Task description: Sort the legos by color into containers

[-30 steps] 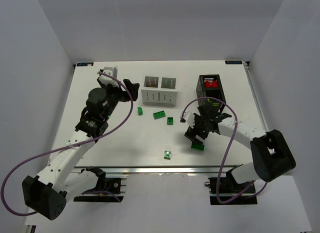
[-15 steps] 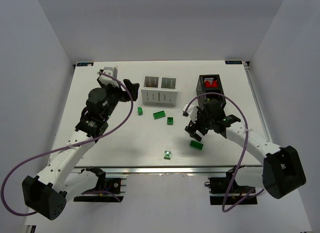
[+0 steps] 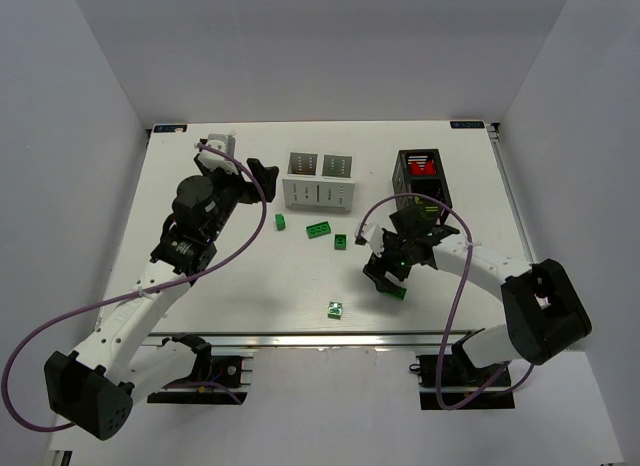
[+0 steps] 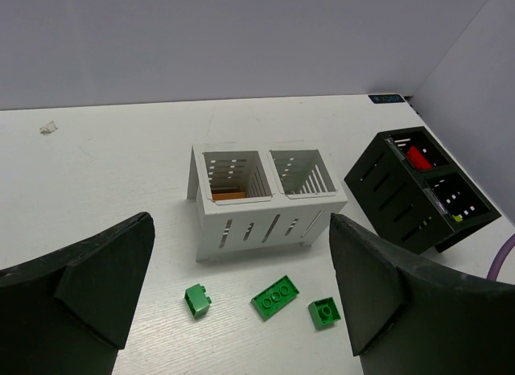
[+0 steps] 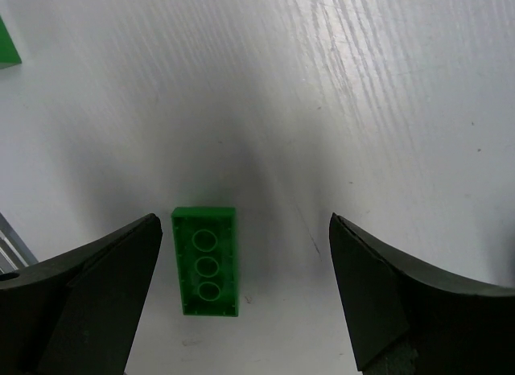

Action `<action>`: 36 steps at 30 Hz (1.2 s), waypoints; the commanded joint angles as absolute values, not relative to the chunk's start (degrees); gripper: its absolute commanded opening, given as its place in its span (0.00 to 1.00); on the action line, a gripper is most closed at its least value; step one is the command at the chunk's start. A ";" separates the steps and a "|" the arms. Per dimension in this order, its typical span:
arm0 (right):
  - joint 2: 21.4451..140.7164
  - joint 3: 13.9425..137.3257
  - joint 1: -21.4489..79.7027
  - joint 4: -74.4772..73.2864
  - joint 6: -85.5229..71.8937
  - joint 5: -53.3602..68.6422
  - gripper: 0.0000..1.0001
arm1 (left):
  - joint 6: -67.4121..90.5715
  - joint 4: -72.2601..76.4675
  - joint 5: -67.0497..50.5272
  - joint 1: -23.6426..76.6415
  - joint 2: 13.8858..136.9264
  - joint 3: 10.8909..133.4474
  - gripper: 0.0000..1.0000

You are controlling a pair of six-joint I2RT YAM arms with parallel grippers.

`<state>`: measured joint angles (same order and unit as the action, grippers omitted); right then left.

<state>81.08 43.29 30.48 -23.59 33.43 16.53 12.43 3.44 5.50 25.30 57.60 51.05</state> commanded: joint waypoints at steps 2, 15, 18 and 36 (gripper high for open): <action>80.86 44.91 31.64 -23.99 32.87 16.17 0.89 | 11.69 3.96 5.98 25.49 57.30 50.45 0.98; 83.41 42.81 35.07 -24.17 33.22 11.16 0.89 | 11.60 3.95 6.24 25.49 57.83 50.45 0.98; 82.88 42.01 35.59 -23.73 33.31 9.67 0.87 | 11.60 3.96 6.24 25.49 57.74 50.45 0.98; 82.62 41.83 36.21 -26.63 34.28 9.58 0.29 | 11.69 3.95 6.15 25.49 57.39 50.36 0.98</action>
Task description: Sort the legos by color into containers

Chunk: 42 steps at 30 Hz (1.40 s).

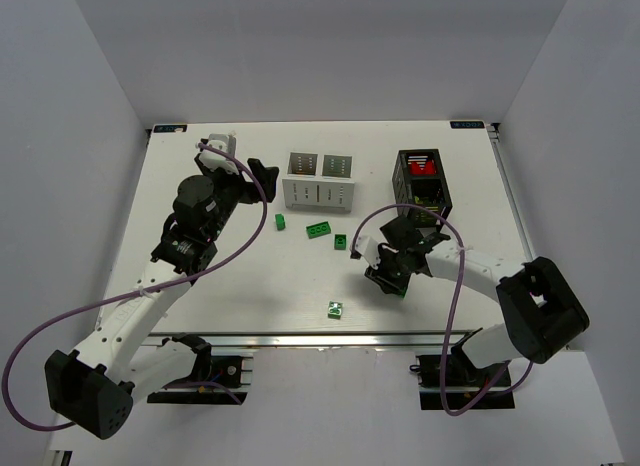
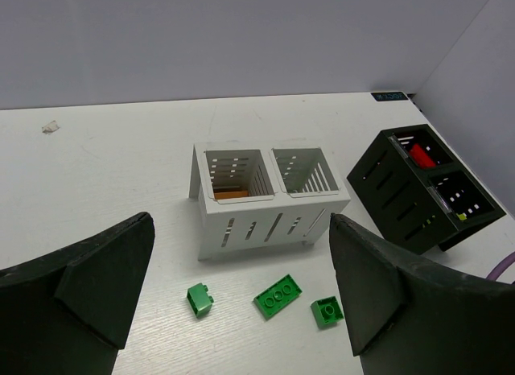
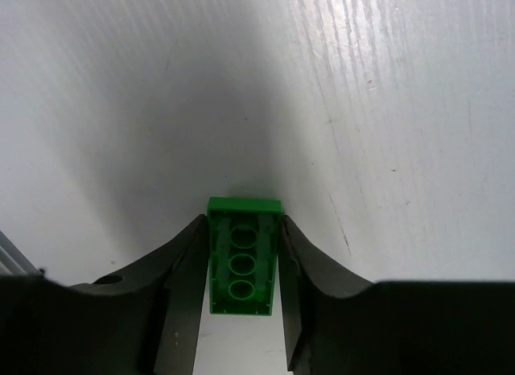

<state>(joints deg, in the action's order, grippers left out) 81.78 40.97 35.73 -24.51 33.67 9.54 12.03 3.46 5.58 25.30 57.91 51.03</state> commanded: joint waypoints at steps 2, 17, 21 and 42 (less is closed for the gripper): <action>82.18 42.53 36.47 -26.37 34.71 9.58 0.19 | 12.04 4.04 5.80 25.49 57.39 50.19 0.98; 82.09 64.94 36.04 -3.67 29.45 13.72 0.00 | 11.60 4.48 6.33 25.49 58.62 49.57 0.95; 85.76 67.93 35.60 10.61 27.25 10.55 0.00 | 11.78 4.31 5.36 25.49 58.97 49.83 0.95; 105.99 83.75 30.41 20.22 23.65 9.05 0.02 | 10.99 3.96 3.43 25.49 61.26 50.10 0.95</action>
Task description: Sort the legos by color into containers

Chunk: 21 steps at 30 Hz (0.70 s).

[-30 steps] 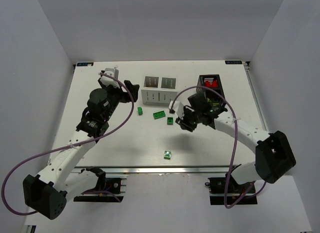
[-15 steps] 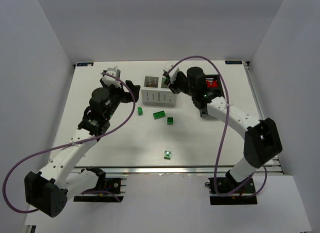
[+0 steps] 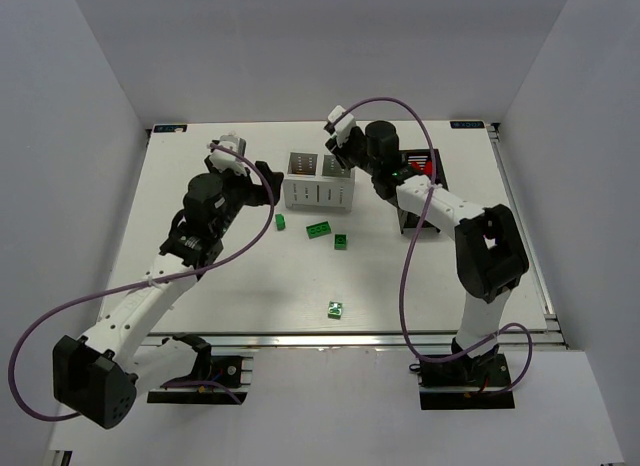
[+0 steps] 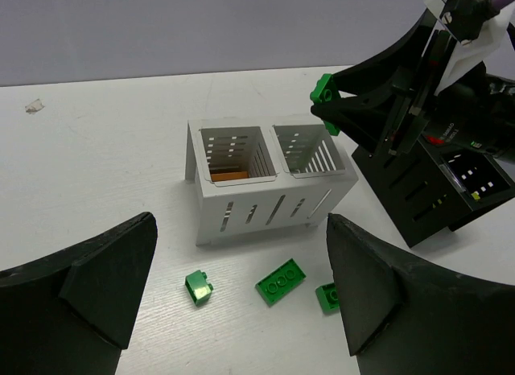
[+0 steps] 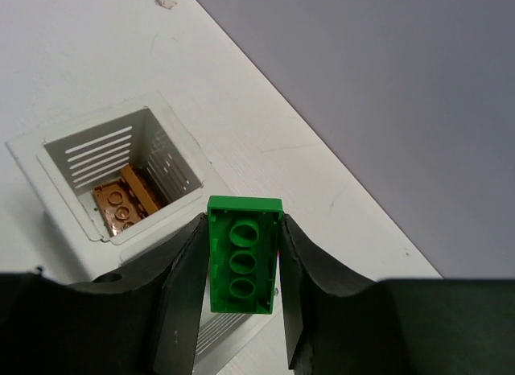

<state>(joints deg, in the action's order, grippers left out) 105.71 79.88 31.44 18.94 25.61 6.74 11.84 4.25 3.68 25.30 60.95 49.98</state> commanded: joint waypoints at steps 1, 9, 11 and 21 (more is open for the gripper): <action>106.34 84.02 30.41 19.87 23.12 9.23 0.03 | 10.81 3.96 3.34 25.49 61.35 50.10 0.95; 110.65 87.10 29.80 13.62 23.56 13.00 0.63 | 10.55 3.25 1.06 25.49 63.19 50.80 0.95; 110.83 87.10 29.62 13.45 23.38 13.71 0.89 | 10.63 3.08 0.44 25.49 63.46 50.98 0.95; 99.34 80.17 29.44 15.55 21.19 8.98 0.90 | 11.77 4.13 5.17 25.49 63.46 49.49 0.98</action>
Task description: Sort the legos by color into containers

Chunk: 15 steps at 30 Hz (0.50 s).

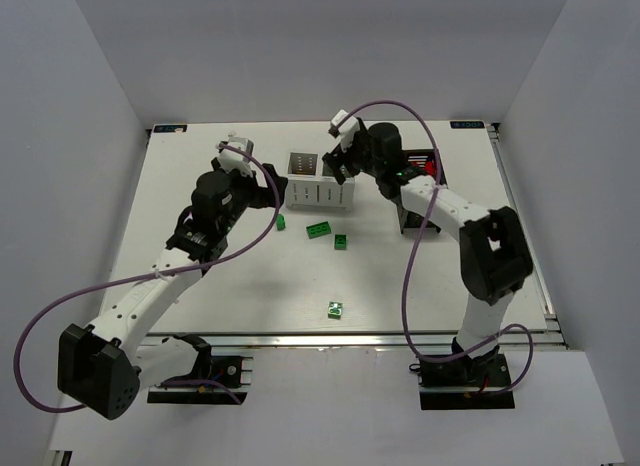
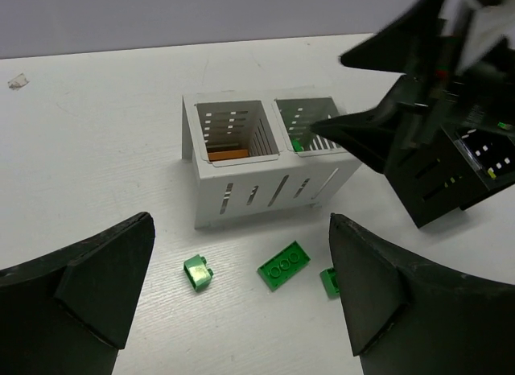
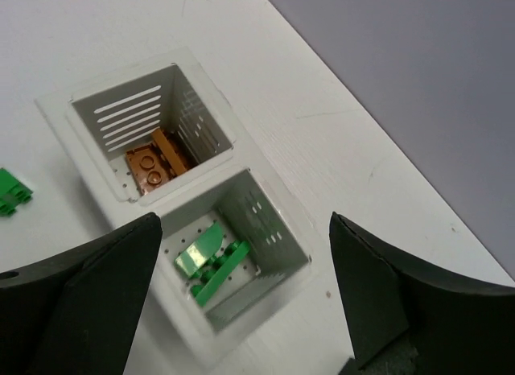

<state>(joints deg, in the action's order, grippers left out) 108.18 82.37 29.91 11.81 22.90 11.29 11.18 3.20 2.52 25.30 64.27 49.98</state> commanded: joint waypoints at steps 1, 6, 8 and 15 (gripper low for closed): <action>94.53 76.59 29.53 16.34 20.49 7.92 0.90 | 13.87 4.65 6.40 25.49 63.72 49.22 0.98; 77.64 64.44 29.09 11.45 14.33 9.19 0.89 | 16.08 1.59 6.42 25.40 68.90 51.58 0.98; 69.81 60.06 27.95 4.35 12.84 20.85 0.76 | 17.14 0.79 6.24 25.40 71.00 51.85 0.94; 54.16 47.24 27.07 -7.63 10.86 40.58 0.00 | 19.95 -2.28 3.70 25.22 75.93 54.05 0.07</action>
